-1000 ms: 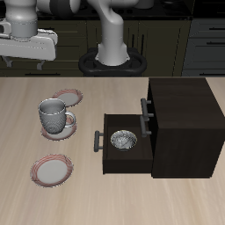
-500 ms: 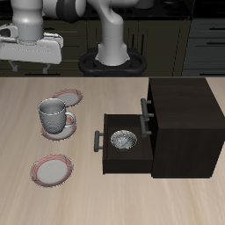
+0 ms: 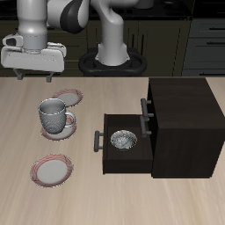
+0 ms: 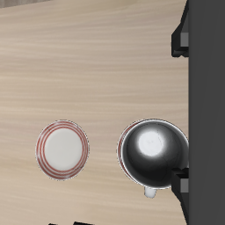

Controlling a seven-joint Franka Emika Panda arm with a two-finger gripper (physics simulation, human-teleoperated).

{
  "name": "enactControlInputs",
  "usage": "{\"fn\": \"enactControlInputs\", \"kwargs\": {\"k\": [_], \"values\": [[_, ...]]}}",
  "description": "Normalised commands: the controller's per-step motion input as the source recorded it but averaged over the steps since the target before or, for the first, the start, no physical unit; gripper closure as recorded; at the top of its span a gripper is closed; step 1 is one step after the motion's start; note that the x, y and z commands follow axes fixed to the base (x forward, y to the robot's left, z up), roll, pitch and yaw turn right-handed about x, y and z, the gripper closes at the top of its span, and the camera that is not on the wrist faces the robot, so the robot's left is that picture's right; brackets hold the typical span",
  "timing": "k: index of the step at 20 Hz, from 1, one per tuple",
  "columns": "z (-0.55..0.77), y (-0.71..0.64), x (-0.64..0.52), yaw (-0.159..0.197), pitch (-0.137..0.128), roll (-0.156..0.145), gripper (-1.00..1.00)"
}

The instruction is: Place the porcelain mug that is on the plate onto the farthest plate relative to the robot

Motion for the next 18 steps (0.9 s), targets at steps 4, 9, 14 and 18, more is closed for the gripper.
{"fn": "enactControlInputs", "kwargs": {"k": [4,9,14,18], "values": [[-0.30,-0.12,0.03,0.010,0.023,-0.020,-1.00],[-0.34,-0.09,0.04,-0.009,0.024,-0.013,-1.00],[-0.30,-0.07,0.06,-0.014,0.022,-0.005,-1.00],[-0.40,0.08,0.03,-0.005,0.040,0.025,-1.00]]}}
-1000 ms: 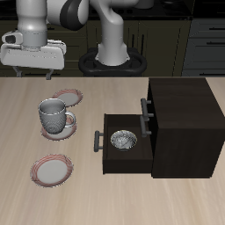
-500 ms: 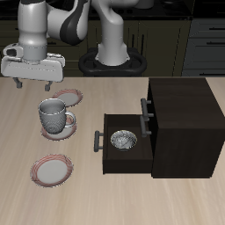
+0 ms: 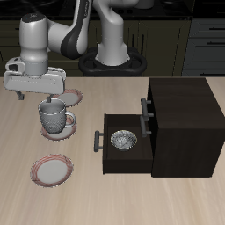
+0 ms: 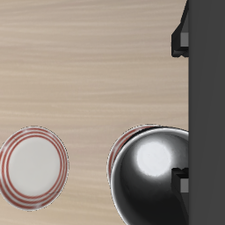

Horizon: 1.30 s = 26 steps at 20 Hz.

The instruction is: Place the porcelain mug that is on the plate onto the farthest plate relative to the robot

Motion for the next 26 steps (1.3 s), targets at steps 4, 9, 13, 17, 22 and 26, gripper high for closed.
{"fn": "enactControlInputs", "kwargs": {"k": [4,9,13,17,22,26], "values": [[-0.38,0.18,0.01,0.014,0.054,0.039,-1.00],[-0.49,0.13,0.10,0.022,0.076,0.032,-1.00],[-0.64,-0.06,0.13,0.005,0.123,0.033,-1.00],[-0.28,0.00,-0.01,-0.023,0.049,0.021,1.00],[0.01,-0.02,-0.03,-0.017,0.005,0.001,1.00],[0.14,-0.11,0.04,-0.019,-0.007,-0.010,1.00]]}}
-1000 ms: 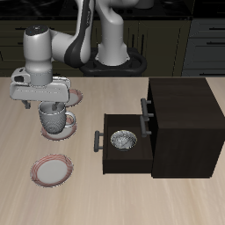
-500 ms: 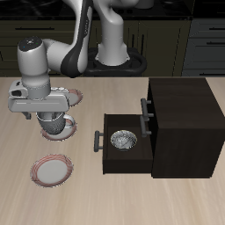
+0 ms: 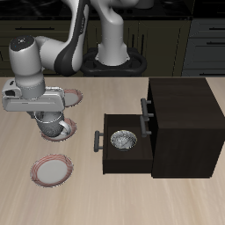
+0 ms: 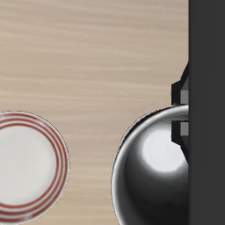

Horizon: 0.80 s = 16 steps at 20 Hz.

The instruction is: Place the porcelain mug that is on the plate onto the farthest plate relative to the robot

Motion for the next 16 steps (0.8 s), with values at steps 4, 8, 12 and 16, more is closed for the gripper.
{"fn": "enactControlInputs", "kwargs": {"k": [4,8,12,16], "values": [[0.17,0.02,0.02,-0.016,-0.018,0.012,1.00],[0.27,0.11,0.08,-0.006,-0.027,0.010,1.00],[0.43,0.10,0.17,-0.011,-0.043,0.011,1.00],[0.26,0.08,0.16,-0.010,-0.029,-0.004,1.00]]}}
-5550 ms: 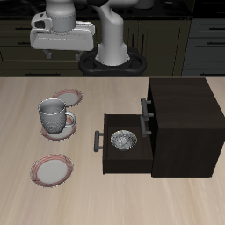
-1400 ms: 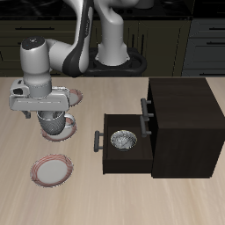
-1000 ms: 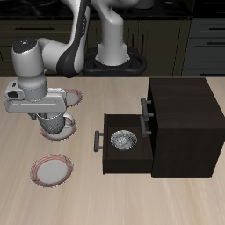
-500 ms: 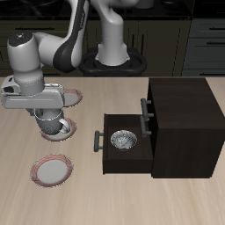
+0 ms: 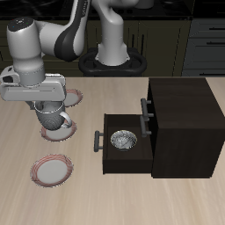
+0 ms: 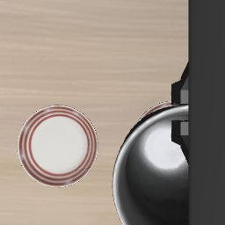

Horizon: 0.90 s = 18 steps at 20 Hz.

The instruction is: Place the porcelain mug that is on the plate onto the farthest plate relative to the robot

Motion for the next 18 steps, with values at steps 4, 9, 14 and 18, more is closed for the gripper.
{"fn": "enactControlInputs", "kwargs": {"k": [4,9,14,18], "values": [[0.28,0.07,0.26,-0.001,-0.045,0.002,1.00],[0.22,-0.07,0.29,-0.006,-0.069,-0.029,1.00],[0.29,-0.09,0.31,-0.014,-0.053,-0.024,1.00],[0.05,0.09,0.30,0.020,-0.013,-0.005,1.00]]}}
